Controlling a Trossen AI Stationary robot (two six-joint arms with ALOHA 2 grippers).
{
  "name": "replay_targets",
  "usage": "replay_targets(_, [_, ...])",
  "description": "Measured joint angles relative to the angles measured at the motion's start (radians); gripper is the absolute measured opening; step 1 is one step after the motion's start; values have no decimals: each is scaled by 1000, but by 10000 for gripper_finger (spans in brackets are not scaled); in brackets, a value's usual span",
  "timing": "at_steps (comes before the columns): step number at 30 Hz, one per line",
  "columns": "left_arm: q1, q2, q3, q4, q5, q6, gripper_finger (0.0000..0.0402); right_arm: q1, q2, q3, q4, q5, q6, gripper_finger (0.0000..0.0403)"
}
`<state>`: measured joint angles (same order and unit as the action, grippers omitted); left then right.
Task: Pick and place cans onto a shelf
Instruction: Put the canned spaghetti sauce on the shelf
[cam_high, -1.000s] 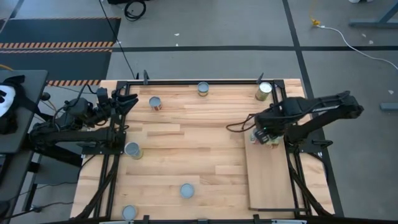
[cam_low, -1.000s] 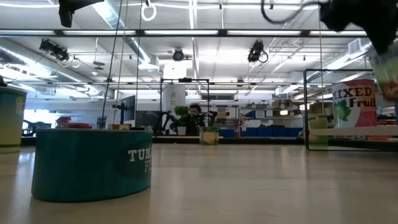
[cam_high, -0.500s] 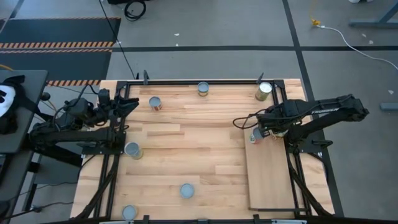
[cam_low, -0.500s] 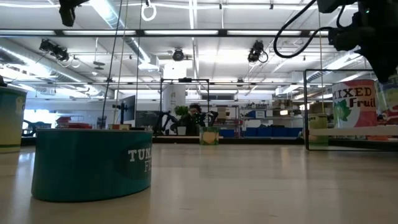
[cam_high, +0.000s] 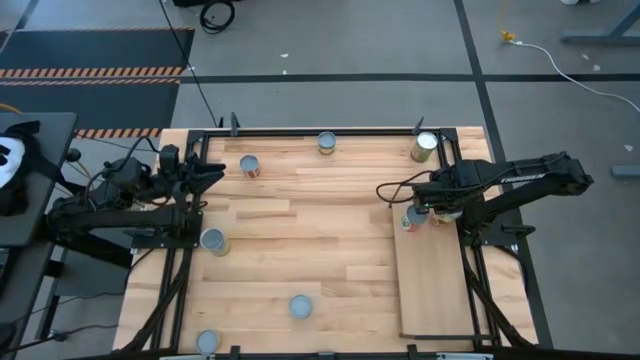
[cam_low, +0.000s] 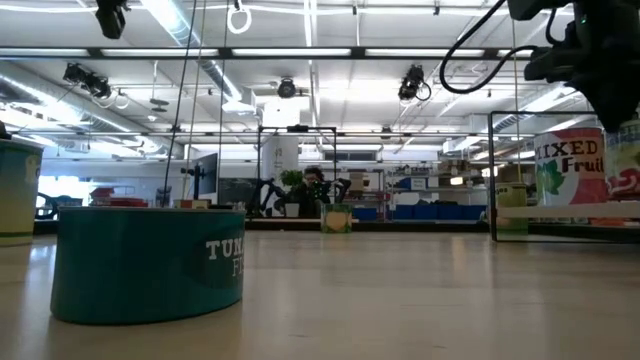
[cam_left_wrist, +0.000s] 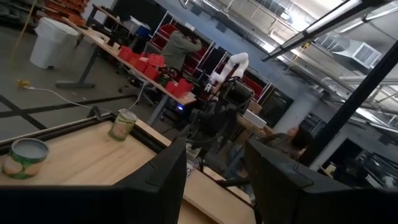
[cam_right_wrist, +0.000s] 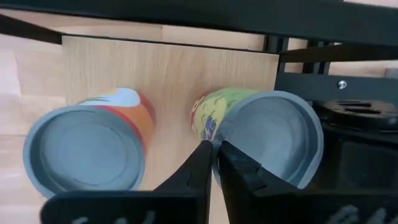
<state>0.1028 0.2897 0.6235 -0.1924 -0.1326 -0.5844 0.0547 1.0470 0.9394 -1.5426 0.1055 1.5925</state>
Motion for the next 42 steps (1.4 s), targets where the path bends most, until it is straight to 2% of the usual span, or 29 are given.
replay_targets(6, [0, 0, 0, -8, 18, -2, 169, 0, 21, -29, 13, -10, 47, 37])
replay_targets(13, [0, 0, 0, -7, 128, -67, 169, 0, 42, -53, 25, -53, 18, 39])
replay_targets(17, [0, 0, 0, -7, 193, -85, 169, 0, 43, -42, 10, -81, -1, 65])
replay_targets(22, [0, 0, 0, -1, 188, -85, 169, 0, 43, 9, 12, -53, -22, 121])
replay_targets(26, [0, 0, 0, 9, 181, -84, 169, 0, 43, 34, 3, -48, -24, 149])
replay_targets(32, [0, 0, 0, 9, 179, -84, 169, 0, 45, 11, -24, -52, -25, 155])
replay_targets(38, [0, 0, 0, 9, 179, -84, 169, 0, 47, -65, 76, -89, -44, 154])
replay_targets(42, [0, 0, 0, 9, 179, -85, 169, 0, 46, -65, 83, -92, -43, 154])
